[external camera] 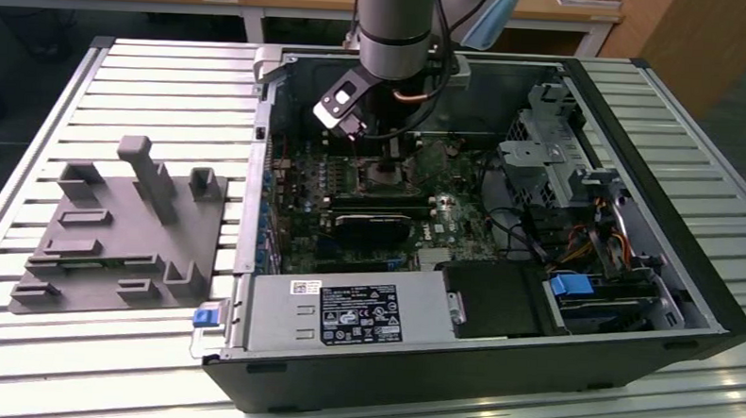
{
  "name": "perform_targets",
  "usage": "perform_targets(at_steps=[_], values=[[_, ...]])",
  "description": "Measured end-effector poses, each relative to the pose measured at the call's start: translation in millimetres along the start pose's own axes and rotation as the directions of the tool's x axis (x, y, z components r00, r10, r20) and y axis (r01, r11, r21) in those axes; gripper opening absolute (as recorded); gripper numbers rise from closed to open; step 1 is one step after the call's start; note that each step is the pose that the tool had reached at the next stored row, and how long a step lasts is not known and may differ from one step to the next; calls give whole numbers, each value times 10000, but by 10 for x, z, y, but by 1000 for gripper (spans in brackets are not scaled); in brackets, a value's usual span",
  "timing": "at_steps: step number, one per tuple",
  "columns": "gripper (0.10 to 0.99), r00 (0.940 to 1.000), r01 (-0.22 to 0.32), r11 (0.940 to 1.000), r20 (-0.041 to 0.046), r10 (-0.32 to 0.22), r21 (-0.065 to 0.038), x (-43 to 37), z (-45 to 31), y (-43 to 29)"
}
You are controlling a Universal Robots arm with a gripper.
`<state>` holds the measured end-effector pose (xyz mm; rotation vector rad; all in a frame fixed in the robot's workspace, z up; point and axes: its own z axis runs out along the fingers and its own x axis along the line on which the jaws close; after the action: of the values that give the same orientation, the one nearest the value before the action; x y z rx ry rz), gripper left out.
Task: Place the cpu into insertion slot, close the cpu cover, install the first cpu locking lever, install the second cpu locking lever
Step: 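Place the cpu into insertion slot, then close the cpu cover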
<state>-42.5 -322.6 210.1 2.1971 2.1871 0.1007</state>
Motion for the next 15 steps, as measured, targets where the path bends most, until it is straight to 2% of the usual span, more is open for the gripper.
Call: perform_targets(at_steps=[15], values=[[106, 10000, -2, 10000, -7, 2, 27, 1, -52, 4]])
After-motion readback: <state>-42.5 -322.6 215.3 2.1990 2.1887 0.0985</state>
